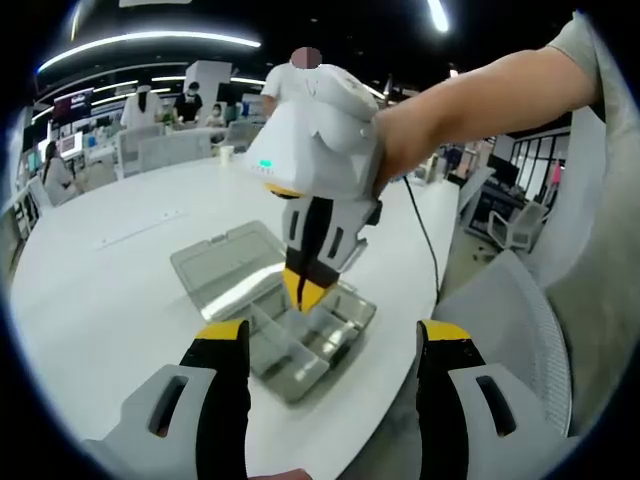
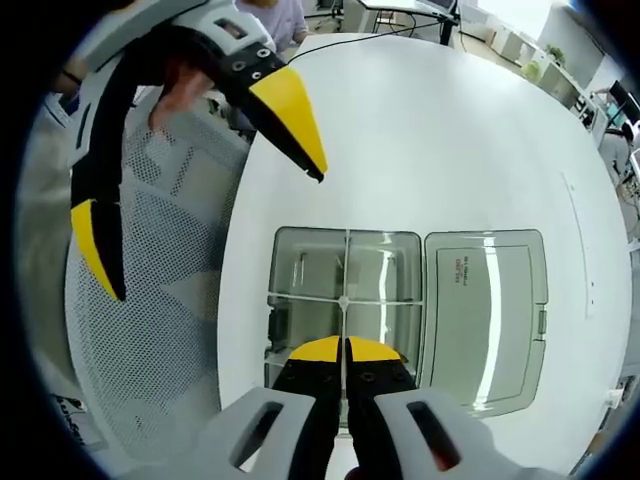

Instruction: Insert the divider into the dual guide fixture by aligning both edges with the guide slots and pushing it downward to the bottom, including one-sided entry, uneven engagement, binding, and posture correction.

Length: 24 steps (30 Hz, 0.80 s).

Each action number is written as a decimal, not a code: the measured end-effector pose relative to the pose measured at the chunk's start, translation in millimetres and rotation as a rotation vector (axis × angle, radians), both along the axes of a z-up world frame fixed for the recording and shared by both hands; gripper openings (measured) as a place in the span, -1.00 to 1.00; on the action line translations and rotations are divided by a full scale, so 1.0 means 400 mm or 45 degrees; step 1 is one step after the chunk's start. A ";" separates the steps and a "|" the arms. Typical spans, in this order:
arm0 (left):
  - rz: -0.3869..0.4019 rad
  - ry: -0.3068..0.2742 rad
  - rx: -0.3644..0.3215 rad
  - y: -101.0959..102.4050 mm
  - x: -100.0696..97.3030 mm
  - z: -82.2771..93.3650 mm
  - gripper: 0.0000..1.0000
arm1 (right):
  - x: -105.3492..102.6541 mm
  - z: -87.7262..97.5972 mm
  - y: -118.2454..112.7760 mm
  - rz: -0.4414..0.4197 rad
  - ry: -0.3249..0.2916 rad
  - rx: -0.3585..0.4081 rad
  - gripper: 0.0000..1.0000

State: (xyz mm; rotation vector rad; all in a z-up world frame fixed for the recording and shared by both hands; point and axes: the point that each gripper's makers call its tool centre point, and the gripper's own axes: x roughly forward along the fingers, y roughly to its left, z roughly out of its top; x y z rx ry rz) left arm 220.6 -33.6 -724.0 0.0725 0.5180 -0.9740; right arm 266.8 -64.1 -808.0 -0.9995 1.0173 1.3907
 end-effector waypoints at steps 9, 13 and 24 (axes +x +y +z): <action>0.002 0.002 0.000 0.000 -0.001 0.000 0.33 | 0.001 -0.015 0.001 0.021 0.012 0.045 -1.00; 0.003 0.003 0.004 0.003 -0.001 0.000 0.33 | 0.000 -0.021 0.003 0.017 0.015 0.055 -1.00; 0.005 0.007 0.006 0.002 -0.005 -0.002 0.33 | 0.000 -0.042 0.005 0.014 0.014 0.063 -1.00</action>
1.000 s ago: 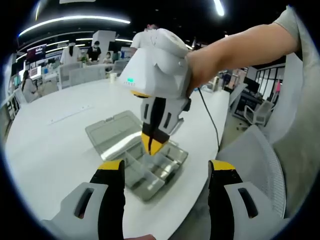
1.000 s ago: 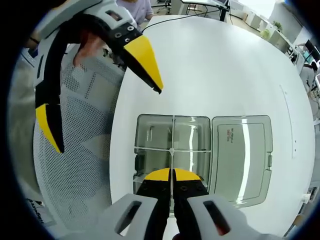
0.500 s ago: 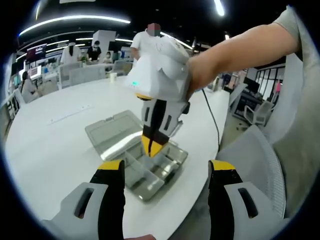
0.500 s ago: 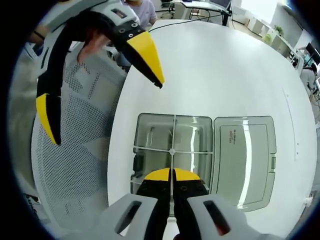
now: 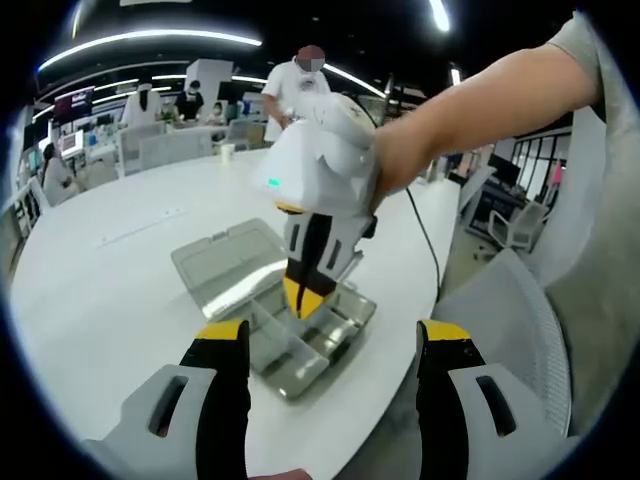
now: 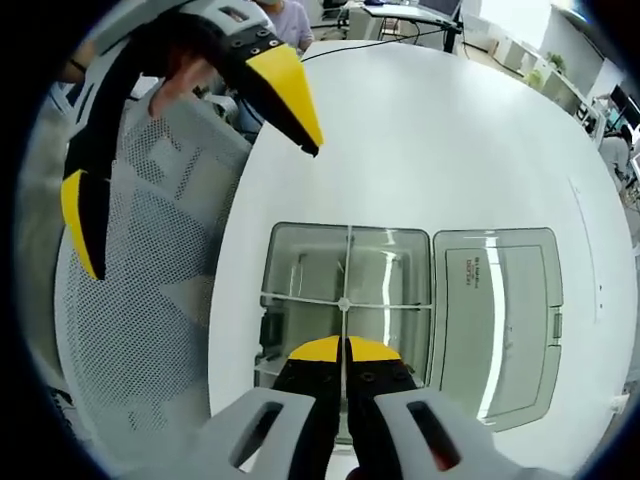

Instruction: Insert the divider into the dual guide fixture by aligning both edges with the guide slots and pushing it downward to the bottom, including one-sided entry, uneven engagement, binding, and posture correction.

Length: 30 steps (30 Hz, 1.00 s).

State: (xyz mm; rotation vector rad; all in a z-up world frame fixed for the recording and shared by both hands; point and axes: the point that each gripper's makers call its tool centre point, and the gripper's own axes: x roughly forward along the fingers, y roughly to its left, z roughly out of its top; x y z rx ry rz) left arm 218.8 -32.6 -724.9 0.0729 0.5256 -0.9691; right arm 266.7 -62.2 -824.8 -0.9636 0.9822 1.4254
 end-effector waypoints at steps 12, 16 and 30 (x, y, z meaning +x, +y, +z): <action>0.010 0.006 0.003 0.007 -0.001 -0.001 0.33 | 0.003 -0.021 0.001 -0.019 0.004 0.009 -1.00; 0.008 0.004 0.001 0.004 0.001 0.000 0.33 | 0.005 -0.022 0.001 -0.012 0.001 0.007 -1.00; 0.001 -0.002 -0.001 0.002 0.004 0.001 0.33 | 0.007 0.022 0.002 0.015 -0.015 -0.011 -1.00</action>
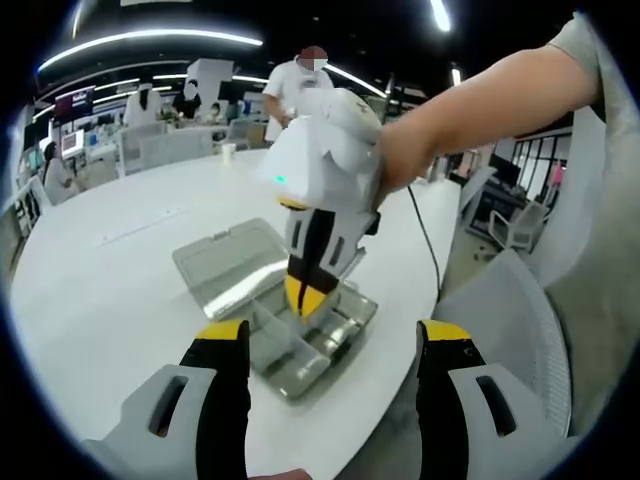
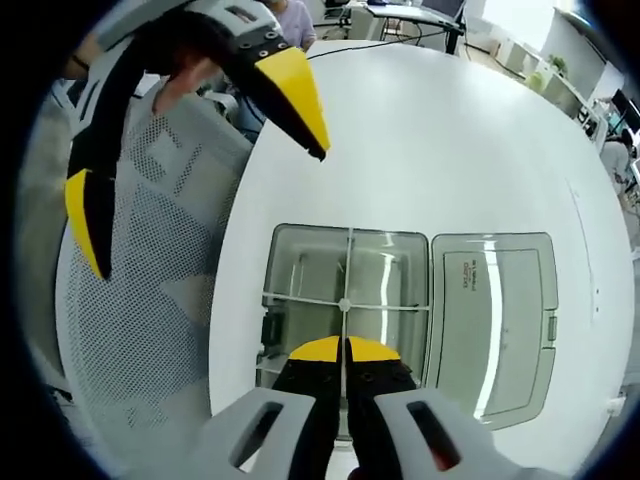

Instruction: Insert the divider into the dual guide fixture by aligning both edges with the guide slots and pushing it downward to the bottom, including one-sided entry, uneven engagement, binding, and posture correction.

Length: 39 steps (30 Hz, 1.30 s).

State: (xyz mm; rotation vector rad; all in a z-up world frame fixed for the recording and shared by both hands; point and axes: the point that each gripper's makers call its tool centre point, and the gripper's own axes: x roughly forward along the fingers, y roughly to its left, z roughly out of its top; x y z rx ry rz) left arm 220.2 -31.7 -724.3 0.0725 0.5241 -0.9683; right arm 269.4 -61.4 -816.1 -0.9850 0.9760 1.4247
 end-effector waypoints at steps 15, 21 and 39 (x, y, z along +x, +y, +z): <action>-0.006 -0.008 -0.001 -0.003 -0.003 0.008 0.33 | -0.004 0.050 0.000 -0.015 -0.001 -0.013 -1.00; -0.010 -0.010 -0.001 -0.005 -0.003 0.010 0.33 | -0.002 0.063 0.002 -0.004 -0.010 -0.024 -1.00; -0.014 -0.012 -0.001 -0.008 0.001 0.005 0.33 | -0.003 0.089 -0.001 -0.004 -0.027 -0.044 -1.00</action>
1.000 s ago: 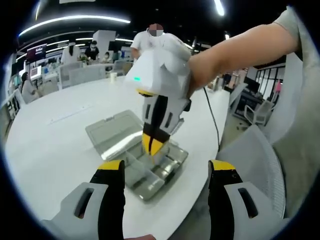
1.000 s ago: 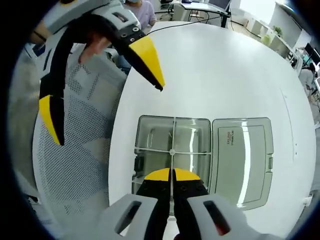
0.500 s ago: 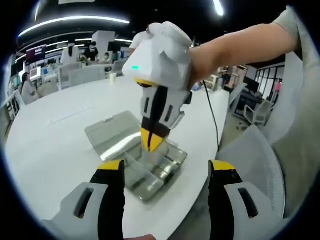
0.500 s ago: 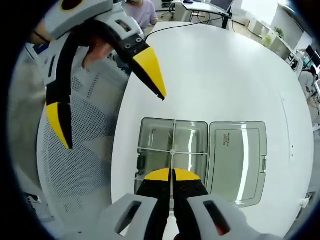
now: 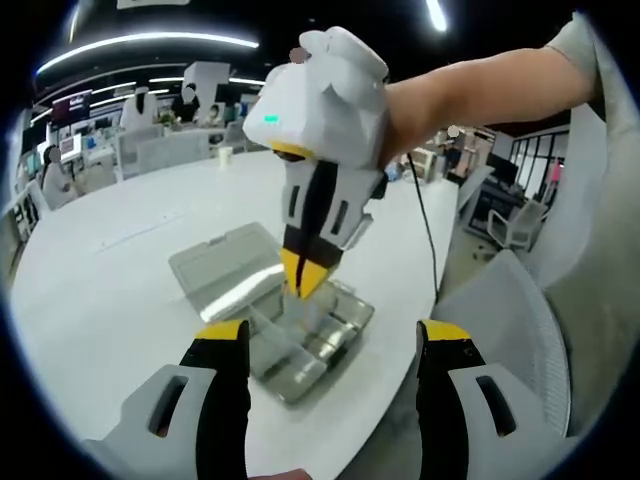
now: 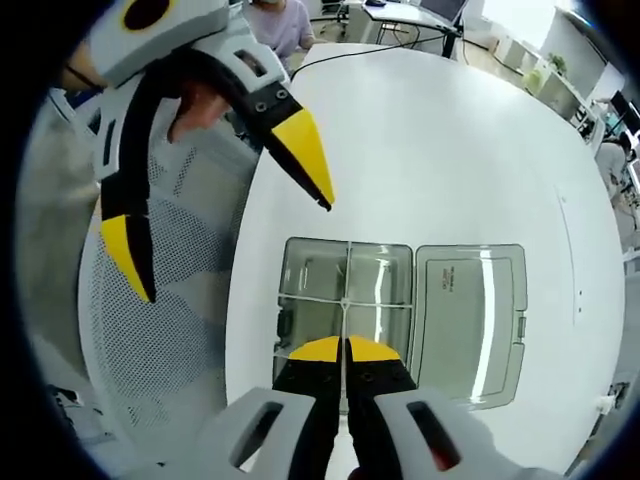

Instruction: Insert the divider into the dual guide fixture by aligning both edges with the guide slots and pushing it downward to the bottom, including one-sided entry, uneven engagement, binding, and posture correction.

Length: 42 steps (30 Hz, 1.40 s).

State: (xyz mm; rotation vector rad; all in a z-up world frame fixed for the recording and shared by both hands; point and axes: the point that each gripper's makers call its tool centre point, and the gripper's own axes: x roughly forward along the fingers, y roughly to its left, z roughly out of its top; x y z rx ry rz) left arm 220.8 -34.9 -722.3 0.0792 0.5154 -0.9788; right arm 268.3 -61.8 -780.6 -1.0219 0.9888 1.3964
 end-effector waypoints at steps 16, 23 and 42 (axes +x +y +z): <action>0.003 0.000 -0.001 0.000 -0.002 -0.002 0.33 | 0.002 -0.002 0.002 -0.015 -0.004 -0.004 -1.00; 0.006 0.002 -0.001 -0.001 -0.005 -0.002 0.33 | -0.003 -0.007 0.001 -0.012 0.017 -0.016 -1.00; 0.008 0.001 -0.004 -0.003 -0.003 0.000 0.33 | 0.002 -0.010 -0.005 0.001 0.014 -0.025 -1.00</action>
